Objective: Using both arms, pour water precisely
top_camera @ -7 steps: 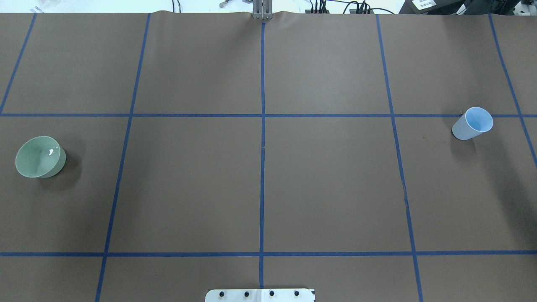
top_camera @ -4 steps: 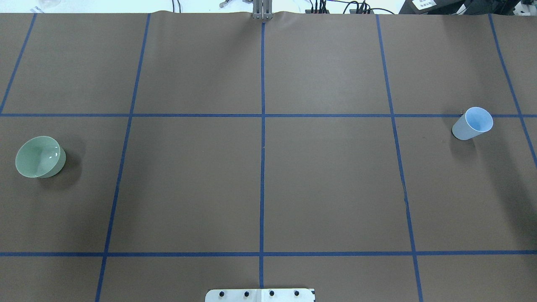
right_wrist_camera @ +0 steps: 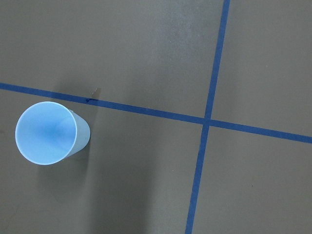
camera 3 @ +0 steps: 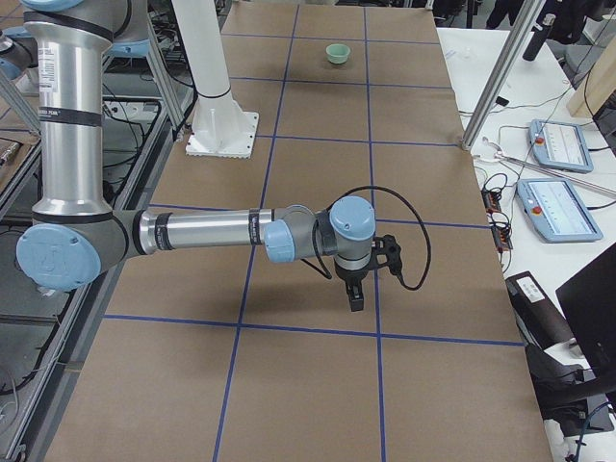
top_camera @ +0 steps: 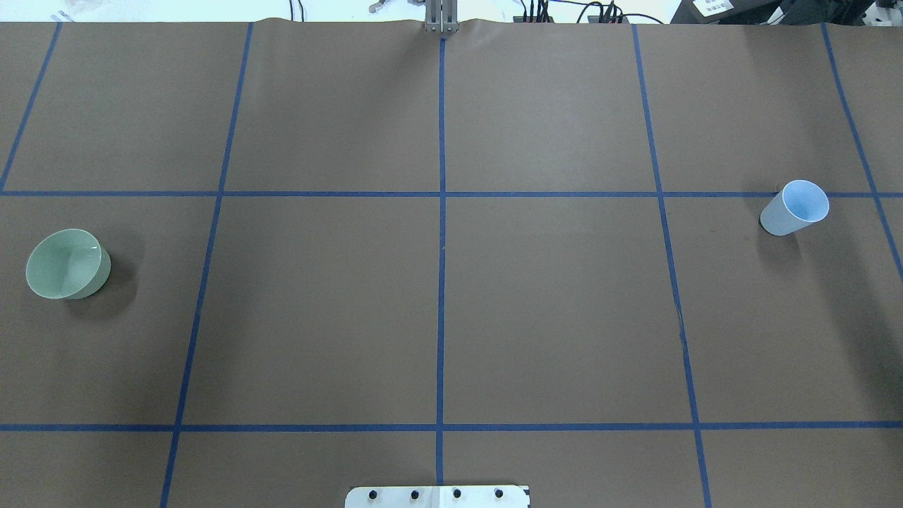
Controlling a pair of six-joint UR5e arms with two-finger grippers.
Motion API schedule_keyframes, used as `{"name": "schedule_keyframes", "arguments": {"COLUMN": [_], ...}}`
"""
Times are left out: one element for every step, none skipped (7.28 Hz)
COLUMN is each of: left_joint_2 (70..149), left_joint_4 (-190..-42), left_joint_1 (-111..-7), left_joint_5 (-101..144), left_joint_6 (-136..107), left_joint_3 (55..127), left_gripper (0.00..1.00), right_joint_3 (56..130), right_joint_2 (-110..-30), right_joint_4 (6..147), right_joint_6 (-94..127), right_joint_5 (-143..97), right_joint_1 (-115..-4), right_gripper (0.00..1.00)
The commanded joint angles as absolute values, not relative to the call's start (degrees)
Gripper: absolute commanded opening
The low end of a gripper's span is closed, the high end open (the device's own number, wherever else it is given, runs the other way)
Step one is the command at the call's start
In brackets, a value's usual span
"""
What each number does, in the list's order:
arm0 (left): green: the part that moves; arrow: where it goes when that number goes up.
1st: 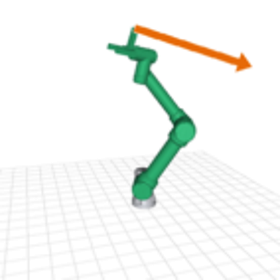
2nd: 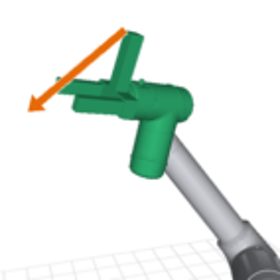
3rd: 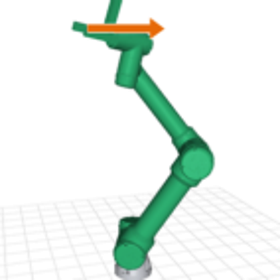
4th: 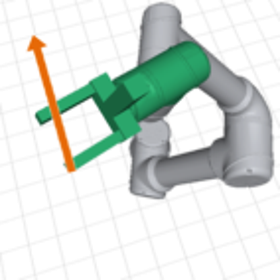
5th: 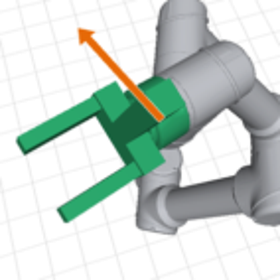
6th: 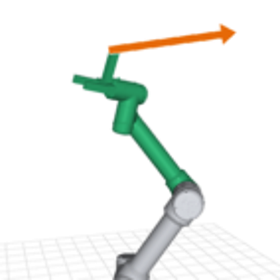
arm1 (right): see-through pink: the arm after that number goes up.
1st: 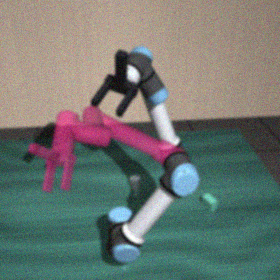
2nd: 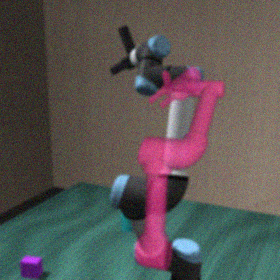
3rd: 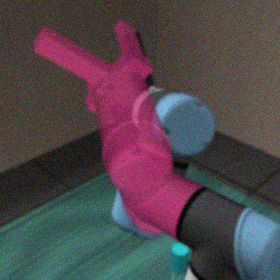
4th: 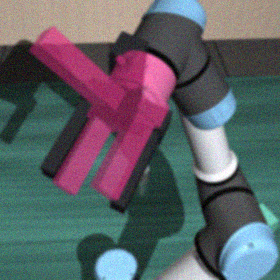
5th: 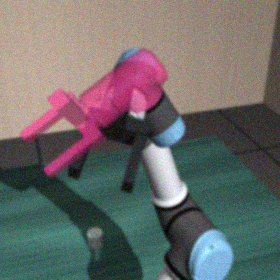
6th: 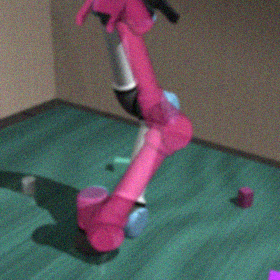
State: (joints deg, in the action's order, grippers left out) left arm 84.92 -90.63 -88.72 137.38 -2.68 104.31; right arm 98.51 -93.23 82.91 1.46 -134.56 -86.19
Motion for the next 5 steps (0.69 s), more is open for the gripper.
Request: {"name": "schedule_keyframes", "arguments": {"left_joint_2": [83.06, 82.97, 82.36, 82.35, 82.27], "left_joint_4": [-90.44, -90.35, -90.35, -90.35, -90.35], "left_joint_1": [-88.77, -88.68, -88.68, -88.59, -88.68], "left_joint_5": [137.55, 137.55, 137.55, 137.46, 137.46], "left_joint_6": [-2.81, -2.81, -2.81, -2.90, -2.90], "left_joint_3": [104.86, 104.16, 103.89, 102.76, 101.79], "left_gripper": [1.00, 1.00, 1.00, 1.00, 1.00], "right_joint_3": [99.14, 99.23, 99.05, 98.97, 99.05], "right_joint_2": [-92.64, -92.46, -92.37, -91.42, -90.19], "right_joint_4": [83.23, 83.84, 84.02, 84.89, 87.34], "right_joint_6": [1.41, 1.49, 1.58, 1.58, 1.58], "right_joint_5": [-133.95, -134.03, -134.03, -134.03, -134.03], "right_joint_1": [-86.13, -85.96, -85.09, -85.08, -85.08], "right_gripper": [1.00, 1.00, 1.00, 1.00, 1.00]}}
